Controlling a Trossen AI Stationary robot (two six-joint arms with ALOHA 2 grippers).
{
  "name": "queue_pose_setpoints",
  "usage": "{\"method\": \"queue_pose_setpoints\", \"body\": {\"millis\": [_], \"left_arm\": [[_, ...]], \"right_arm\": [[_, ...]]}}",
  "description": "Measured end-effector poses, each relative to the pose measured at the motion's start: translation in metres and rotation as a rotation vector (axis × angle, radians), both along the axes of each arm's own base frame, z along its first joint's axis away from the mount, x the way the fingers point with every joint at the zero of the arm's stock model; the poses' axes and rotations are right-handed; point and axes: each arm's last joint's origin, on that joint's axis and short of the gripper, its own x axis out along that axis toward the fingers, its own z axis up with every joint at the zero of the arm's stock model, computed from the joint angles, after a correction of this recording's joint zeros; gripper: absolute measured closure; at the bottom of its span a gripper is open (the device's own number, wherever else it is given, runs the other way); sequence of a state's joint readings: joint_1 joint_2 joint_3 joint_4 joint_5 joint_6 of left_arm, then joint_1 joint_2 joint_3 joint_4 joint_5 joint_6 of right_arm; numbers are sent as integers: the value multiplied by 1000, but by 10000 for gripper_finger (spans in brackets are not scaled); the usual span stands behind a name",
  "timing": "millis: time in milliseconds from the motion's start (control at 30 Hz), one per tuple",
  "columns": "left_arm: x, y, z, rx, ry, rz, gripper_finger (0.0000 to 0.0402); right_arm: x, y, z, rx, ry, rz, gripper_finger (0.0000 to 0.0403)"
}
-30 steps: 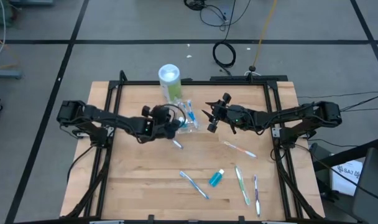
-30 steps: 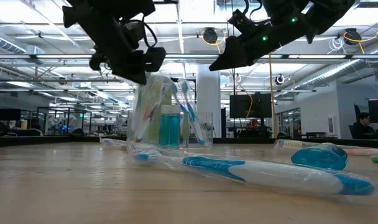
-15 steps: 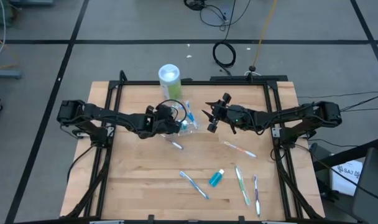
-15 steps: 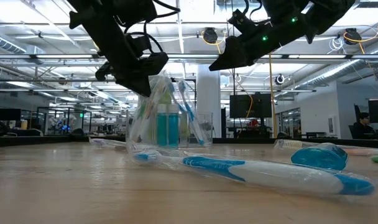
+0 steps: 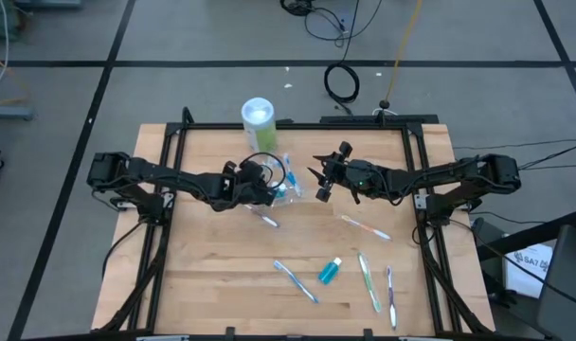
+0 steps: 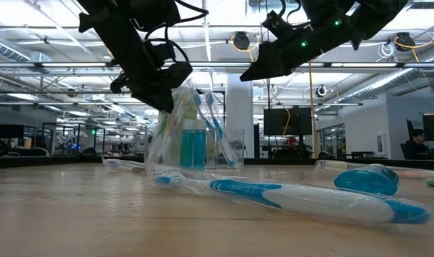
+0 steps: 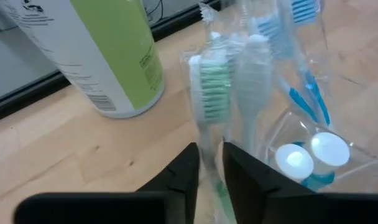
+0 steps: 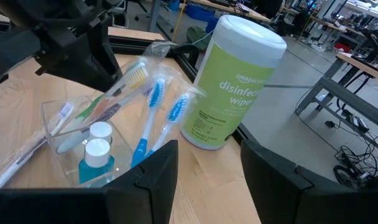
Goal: Pick & Place toothbrushing station
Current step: Put the left green toothbrush into the left side of the transparent organizer, then put the mouthwash into the center of the transparent organizer
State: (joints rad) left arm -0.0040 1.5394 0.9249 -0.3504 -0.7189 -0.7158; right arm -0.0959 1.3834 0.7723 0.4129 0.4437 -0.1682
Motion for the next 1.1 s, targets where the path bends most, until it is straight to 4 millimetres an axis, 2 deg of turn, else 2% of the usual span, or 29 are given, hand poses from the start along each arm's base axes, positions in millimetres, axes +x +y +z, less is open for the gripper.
{"method": "queue_pose_setpoints", "body": {"millis": [133,400,533,600,700,833,933,1100], "left_arm": [[-2,-2,5,7,4,-28,285],[-25,-16,55,-39,-163,-165,262],[-34,-25,68,5,-164,-241,261],[-35,-28,70,28,-151,-275,261],[-35,-30,69,52,-120,-306,261],[-34,-26,70,89,-96,-323,261],[-34,-20,70,97,-89,-310,261],[-32,-12,72,108,-104,-282,261]], "right_arm": [[0,0,-1,2,6,5,236],[-2,17,-8,44,104,155,236],[-8,39,-5,43,142,229,236],[-12,54,-5,63,172,320,236],[-18,79,-9,181,218,498,236],[-30,109,-20,351,321,736,236],[-45,125,-39,424,396,853,236],[-68,141,-71,394,351,953,236]]}}
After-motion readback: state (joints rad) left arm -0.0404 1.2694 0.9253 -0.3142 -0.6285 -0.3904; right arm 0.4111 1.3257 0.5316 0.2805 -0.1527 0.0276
